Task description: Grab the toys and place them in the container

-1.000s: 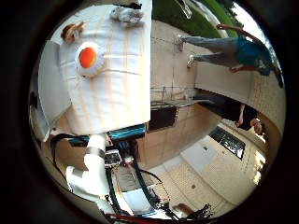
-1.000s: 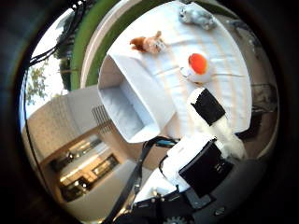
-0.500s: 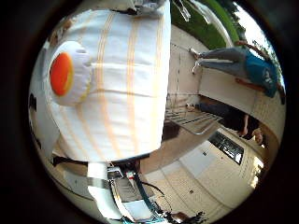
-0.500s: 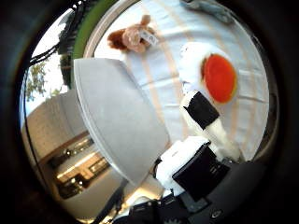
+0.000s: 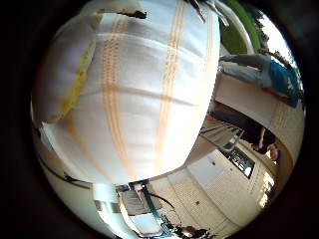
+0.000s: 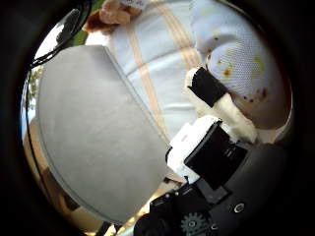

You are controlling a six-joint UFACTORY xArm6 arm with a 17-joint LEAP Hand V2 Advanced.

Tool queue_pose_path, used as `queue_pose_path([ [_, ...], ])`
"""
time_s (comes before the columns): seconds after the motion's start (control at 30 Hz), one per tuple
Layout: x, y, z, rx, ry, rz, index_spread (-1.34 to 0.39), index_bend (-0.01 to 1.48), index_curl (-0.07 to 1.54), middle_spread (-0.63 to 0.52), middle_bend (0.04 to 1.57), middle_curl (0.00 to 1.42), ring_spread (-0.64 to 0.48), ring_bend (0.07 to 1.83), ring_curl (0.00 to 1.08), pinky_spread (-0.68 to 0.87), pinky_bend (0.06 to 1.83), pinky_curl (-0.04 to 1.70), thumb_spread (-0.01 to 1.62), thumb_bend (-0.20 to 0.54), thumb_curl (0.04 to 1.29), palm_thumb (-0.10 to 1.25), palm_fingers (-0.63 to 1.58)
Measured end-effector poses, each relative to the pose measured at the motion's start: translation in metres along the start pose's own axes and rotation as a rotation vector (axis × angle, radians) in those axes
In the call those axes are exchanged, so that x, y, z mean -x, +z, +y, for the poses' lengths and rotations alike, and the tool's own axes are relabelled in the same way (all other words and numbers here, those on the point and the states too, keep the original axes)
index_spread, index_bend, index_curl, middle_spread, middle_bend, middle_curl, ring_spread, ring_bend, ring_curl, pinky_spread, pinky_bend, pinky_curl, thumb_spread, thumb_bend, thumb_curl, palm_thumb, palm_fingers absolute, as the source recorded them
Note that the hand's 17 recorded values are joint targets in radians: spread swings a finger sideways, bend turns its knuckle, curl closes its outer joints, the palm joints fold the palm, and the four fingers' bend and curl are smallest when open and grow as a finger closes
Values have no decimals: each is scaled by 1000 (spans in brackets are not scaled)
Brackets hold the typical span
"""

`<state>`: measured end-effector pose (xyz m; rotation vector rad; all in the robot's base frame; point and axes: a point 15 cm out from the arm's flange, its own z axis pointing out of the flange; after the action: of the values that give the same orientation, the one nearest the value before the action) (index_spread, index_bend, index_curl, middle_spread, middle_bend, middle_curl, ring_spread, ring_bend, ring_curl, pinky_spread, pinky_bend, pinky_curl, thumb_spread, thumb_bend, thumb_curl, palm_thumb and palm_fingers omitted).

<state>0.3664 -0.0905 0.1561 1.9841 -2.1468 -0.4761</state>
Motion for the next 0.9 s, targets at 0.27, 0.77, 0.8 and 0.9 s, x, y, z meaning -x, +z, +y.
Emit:
queue_pose_path([
  [0.27, 11, -1, 8, 36, -42, 32, -323, 175, 223, -112, 788, 621, 99, 1116, 617, 422, 921, 416, 1172, 1, 400, 813, 1090],
  [0.77, 53, -157, 114, -185, -100, 67, -699, 622, 373, -225, 1065, 948, -80, 1335, 806, 263, 1364, 749, 1182, -14, 542, 975, 921],
  [0.8, 65, -176, 120, -223, -128, 76, -715, 645, 392, -229, 1080, 965, -84, 1349, 813, 256, 1375, 763, 1184, -15, 548, 974, 902],
  [0.9, 118, -231, 140, -320, -225, 76, -731, 671, 414, -232, 1090, 980, -89, 1360, 819, 249, 1388, 776, 1185, -15, 553, 973, 890],
])
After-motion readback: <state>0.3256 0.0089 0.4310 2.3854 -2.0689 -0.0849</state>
